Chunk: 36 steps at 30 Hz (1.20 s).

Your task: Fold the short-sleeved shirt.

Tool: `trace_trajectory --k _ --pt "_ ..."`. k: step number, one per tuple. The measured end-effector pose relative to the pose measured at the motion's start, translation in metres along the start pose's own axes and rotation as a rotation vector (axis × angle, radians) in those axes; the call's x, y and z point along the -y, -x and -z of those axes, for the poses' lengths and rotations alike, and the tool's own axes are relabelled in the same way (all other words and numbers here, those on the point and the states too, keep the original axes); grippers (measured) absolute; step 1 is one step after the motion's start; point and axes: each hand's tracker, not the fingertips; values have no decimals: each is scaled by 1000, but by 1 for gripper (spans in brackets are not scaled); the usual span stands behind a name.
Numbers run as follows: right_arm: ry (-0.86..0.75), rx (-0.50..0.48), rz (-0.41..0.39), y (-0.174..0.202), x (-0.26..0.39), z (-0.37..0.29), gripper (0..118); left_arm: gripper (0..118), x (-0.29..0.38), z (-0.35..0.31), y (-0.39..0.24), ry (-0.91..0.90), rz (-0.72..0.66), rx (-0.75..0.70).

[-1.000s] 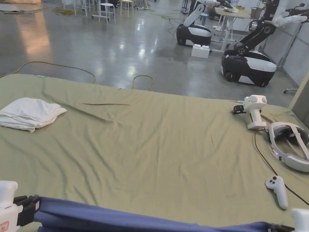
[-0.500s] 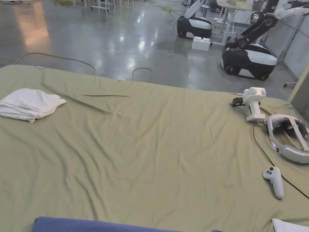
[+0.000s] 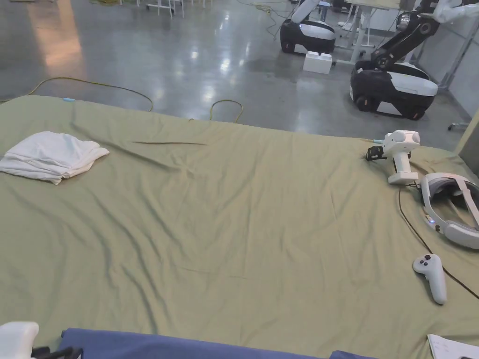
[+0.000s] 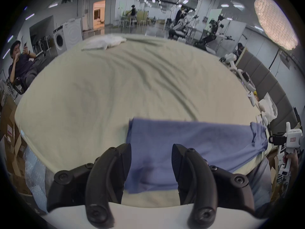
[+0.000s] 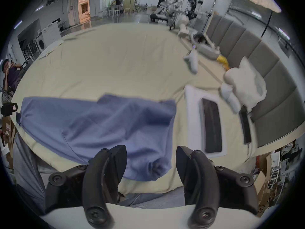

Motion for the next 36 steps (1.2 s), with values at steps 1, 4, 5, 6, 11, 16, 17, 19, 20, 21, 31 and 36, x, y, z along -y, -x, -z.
trace_trajectory --k 1,4,5,6,11,16,17,19,20,21,31,36 --pt "-49 8 7 1 -8 -10 67 57 -7 -3 -6 -32 0 12" --pt "-241 43 36 8 -28 -31 67 57 -27 -9 -23 -144 11 11" --pt "-319 51 50 13 -33 -35 67 57 -32 -11 -30 -187 17 5" --pt "-378 45 75 21 -40 -40 67 57 -39 -13 -36 -238 22 2" --pt "-628 -47 148 58 -78 -49 67 56 -67 -14 -65 -428 62 -13" --pt "-848 43 119 102 -111 -50 67 54 -89 -24 -97 -599 128 -112" --pt "-855 45 124 107 -115 -50 67 50 -92 -24 -99 -604 122 -108" --pt "-872 27 150 114 -123 -48 64 31 -100 -26 -101 -614 117 -95" --pt "-883 23 160 116 -125 -48 59 25 -102 -26 -102 -621 115 -101" --pt "-900 24 167 118 -126 -49 37 20 -104 -26 -103 -625 117 -105" --pt "-960 10 171 114 -135 -53 0 1 -113 -40 -90 -684 135 -120" --pt "-930 -10 118 117 -137 -49 0 1 -112 -34 -55 -422 162 -91"
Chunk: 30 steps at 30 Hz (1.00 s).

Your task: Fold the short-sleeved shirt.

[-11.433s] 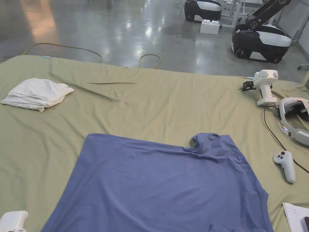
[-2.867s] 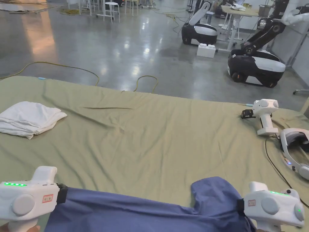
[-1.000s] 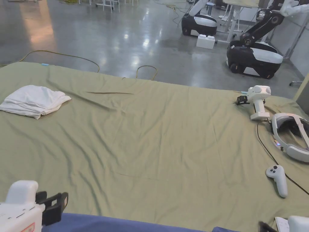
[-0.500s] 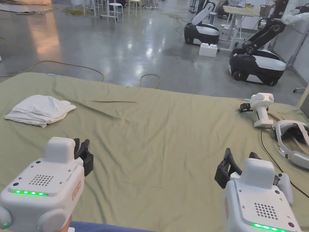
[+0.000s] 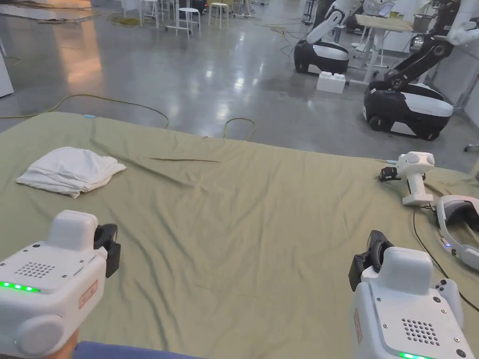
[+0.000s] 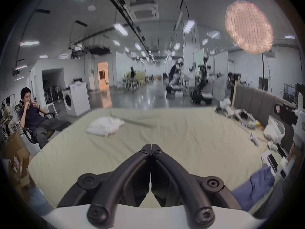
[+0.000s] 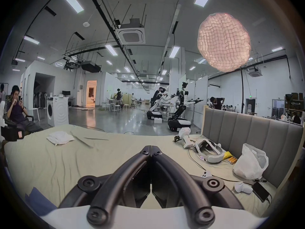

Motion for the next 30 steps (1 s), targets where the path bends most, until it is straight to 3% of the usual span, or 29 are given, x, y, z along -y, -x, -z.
trace_trajectory --k 4,11,14,15,17,23,25,30 --pt "53 -42 -20 5 7 4 0 1 31 0 36 197 -27 20" --pt "116 -90 -37 17 21 6 0 3 99 17 101 519 -259 145" --pt "146 -107 -41 20 28 9 0 24 125 30 122 614 -375 254" --pt "159 -112 -44 20 31 9 0 40 138 39 131 660 -412 284" --pt "179 -121 -45 20 32 10 0 56 152 49 140 689 -448 325" --pt "207 -112 -53 14 38 10 0 66 174 69 145 759 -624 497" --pt "215 -110 -48 11 38 11 0 67 191 83 147 830 -675 570" --pt "226 -98 -16 6 39 9 0 66 189 77 140 785 -723 656"
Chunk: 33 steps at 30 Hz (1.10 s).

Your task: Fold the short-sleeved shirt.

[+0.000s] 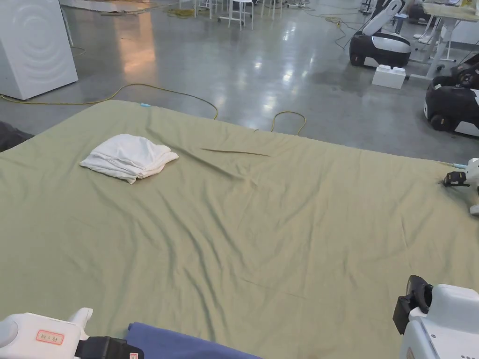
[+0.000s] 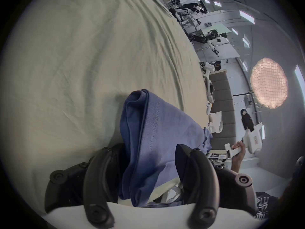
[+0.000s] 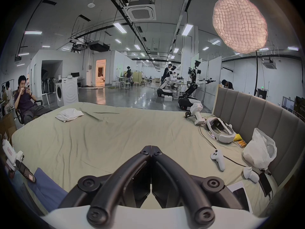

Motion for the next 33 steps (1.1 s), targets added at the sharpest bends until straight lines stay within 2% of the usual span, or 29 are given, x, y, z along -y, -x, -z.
trace_trajectory --k 5,6,8,11,12,13,20,23,26,29,33 --pt "16 -6 8 1 3 1 0 63 8 -5 8 -22 -93 118" --pt "19 -8 8 2 4 2 0 57 6 -4 12 -26 -91 121" --pt "23 -10 8 4 5 1 0 29 10 6 8 -13 -83 77" --pt "29 -16 8 7 5 0 0 20 12 11 -1 -28 -95 137" --pt "30 -19 8 7 6 1 0 13 14 14 -7 -28 -86 116" --pt "34 -20 6 7 7 3 0 12 11 12 -8 -34 -47 59" --pt "49 -37 -5 7 8 5 0 10 2 -10 -27 -81 16 -18" --pt "46 -33 -9 4 7 5 0 10 -10 -20 -37 -102 104 -84" --pt "46 -33 -7 0 5 4 0 10 -8 -38 -71 -128 116 -103" --pt "46 -27 -11 -4 4 5 0 10 -15 -56 -79 -157 110 -144" --pt "39 -22 -10 -9 2 4 0 10 -21 -90 -79 -200 132 -267"
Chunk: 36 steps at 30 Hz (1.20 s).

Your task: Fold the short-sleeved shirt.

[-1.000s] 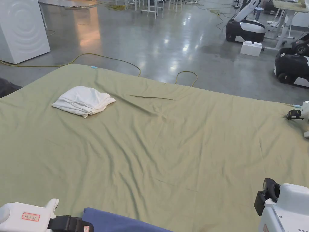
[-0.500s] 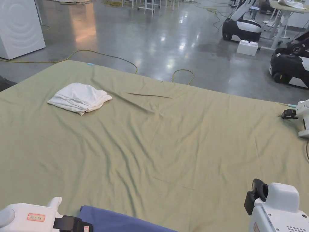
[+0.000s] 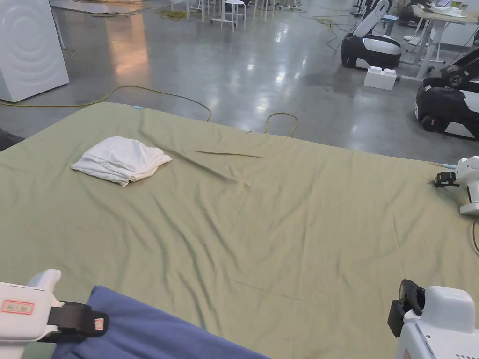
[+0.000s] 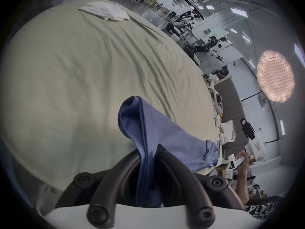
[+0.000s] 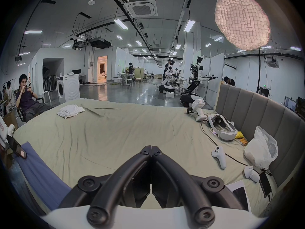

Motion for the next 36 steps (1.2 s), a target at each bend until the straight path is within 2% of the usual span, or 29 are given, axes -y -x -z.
trace_trajectory --k 3,5,8,13,18,21,25,30,36 --pt "-6 3 -2 -2 -1 0 0 10 -5 -23 -4 -10 48 -160" --pt "-9 1 -1 -3 -2 0 0 10 2 -30 -22 -10 43 -201" --pt "-20 25 -9 -4 -1 -1 0 10 9 -32 -31 -32 42 -114" --pt "-37 26 15 -6 -4 -2 0 10 21 -19 -64 -28 13 154" --pt "-42 33 19 -9 -6 -5 0 10 27 17 -104 25 55 271" --pt "-36 36 21 -12 -5 -7 0 10 37 52 -135 82 99 274" --pt "-24 51 30 -19 1 -12 0 10 56 108 -168 168 123 206" --pt "-2 76 35 -31 8 -18 0 10 83 170 -187 251 197 30" --pt "17 103 45 -45 14 -24 0 10 105 198 -194 283 198 -46"
